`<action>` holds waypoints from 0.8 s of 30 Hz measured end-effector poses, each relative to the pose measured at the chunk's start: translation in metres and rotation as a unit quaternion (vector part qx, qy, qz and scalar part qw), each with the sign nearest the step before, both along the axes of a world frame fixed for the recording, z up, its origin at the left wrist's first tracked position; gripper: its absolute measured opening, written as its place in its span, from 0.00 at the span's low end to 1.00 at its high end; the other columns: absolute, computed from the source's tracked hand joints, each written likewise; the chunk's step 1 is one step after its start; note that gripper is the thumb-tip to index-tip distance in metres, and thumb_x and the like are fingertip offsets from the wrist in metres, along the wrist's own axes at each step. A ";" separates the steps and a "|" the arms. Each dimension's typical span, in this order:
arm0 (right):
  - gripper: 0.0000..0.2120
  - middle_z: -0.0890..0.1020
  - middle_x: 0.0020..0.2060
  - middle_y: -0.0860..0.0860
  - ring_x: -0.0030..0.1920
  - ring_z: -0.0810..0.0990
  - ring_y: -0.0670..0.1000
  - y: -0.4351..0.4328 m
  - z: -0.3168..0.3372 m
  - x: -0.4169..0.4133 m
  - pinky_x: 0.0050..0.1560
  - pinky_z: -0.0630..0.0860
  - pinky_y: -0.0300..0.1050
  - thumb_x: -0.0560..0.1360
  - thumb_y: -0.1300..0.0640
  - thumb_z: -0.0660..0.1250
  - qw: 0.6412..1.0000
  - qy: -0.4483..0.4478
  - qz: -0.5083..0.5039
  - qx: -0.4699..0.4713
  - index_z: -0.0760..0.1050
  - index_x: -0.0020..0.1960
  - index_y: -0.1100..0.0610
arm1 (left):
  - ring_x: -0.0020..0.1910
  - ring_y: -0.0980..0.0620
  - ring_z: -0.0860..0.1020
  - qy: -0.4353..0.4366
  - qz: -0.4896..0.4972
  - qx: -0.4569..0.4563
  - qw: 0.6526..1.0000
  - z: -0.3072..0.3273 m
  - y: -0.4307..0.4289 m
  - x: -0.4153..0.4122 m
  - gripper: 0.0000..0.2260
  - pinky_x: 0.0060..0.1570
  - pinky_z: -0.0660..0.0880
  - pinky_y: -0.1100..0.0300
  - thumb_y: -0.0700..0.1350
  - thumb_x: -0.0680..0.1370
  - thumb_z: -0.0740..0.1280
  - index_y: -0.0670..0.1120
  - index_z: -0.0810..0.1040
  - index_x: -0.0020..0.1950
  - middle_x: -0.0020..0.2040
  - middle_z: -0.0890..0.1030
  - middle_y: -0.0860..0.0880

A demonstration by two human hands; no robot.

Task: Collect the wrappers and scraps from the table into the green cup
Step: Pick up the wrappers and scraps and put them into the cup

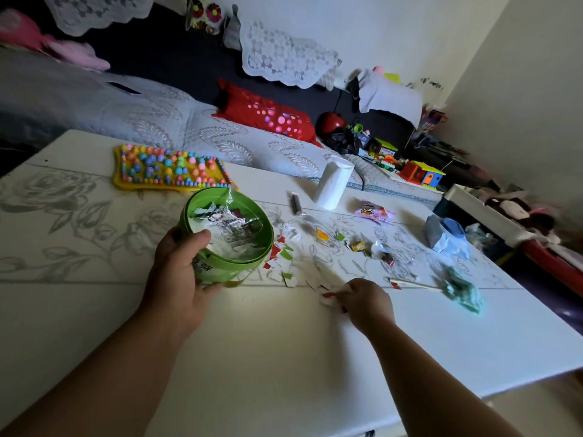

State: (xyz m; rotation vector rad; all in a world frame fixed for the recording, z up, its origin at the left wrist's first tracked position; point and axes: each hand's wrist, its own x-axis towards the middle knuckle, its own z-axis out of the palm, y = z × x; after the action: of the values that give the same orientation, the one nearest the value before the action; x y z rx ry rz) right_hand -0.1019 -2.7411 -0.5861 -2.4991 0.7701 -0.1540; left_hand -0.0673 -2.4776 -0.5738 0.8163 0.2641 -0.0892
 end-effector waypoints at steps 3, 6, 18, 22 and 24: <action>0.06 0.82 0.30 0.53 0.27 0.76 0.51 0.001 0.018 0.001 0.32 0.70 0.41 0.72 0.56 0.68 0.992 -0.094 0.006 0.079 0.80 0.39 0.57 | 0.50 0.50 0.80 -0.009 -0.002 -0.005 1.000 0.001 -0.001 -0.001 0.12 0.42 0.76 0.54 0.42 0.80 0.64 0.57 0.76 0.59 0.51 0.82 0.55; 0.07 0.80 0.26 0.50 0.28 0.73 0.51 0.013 0.045 0.012 0.35 0.70 0.43 0.71 0.54 0.72 0.971 -0.166 0.010 0.172 0.81 0.39 0.58 | 0.51 0.50 0.81 -0.013 0.001 -0.003 1.000 0.001 0.000 -0.003 0.13 0.42 0.77 0.53 0.41 0.80 0.64 0.56 0.77 0.61 0.52 0.83 0.54; 0.06 0.84 0.38 0.52 0.39 0.82 0.51 0.155 0.127 0.052 0.46 0.80 0.48 0.70 0.54 0.73 0.949 -0.104 0.288 0.070 0.82 0.45 0.53 | 0.61 0.43 0.79 0.000 0.015 -0.025 1.000 0.003 0.001 -0.005 0.22 0.60 0.75 0.42 0.41 0.75 0.70 0.56 0.75 0.68 0.64 0.81 0.48; 0.24 0.81 0.53 0.49 0.54 0.79 0.51 0.168 0.130 0.061 0.56 0.74 0.42 0.66 0.51 0.76 0.940 0.006 0.333 -0.074 0.77 0.61 0.47 | 0.61 0.43 0.79 0.004 0.022 -0.040 0.999 0.005 0.005 -0.005 0.22 0.62 0.73 0.42 0.41 0.76 0.69 0.58 0.74 0.67 0.64 0.81 0.49; 0.25 0.82 0.54 0.48 0.55 0.80 0.51 0.166 0.133 0.063 0.62 0.73 0.49 0.64 0.50 0.76 0.935 0.019 0.340 -0.098 0.77 0.60 0.46 | 0.60 0.43 0.79 0.006 0.024 -0.042 0.999 0.005 0.008 -0.004 0.21 0.64 0.73 0.40 0.41 0.76 0.69 0.57 0.75 0.67 0.63 0.81 0.48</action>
State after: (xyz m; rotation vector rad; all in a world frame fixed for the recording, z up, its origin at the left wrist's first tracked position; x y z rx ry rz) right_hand -0.0393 -2.5747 -0.4534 -2.8065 -0.1390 0.0694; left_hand -0.0711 -2.4693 -0.5688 0.7260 0.2899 -0.0590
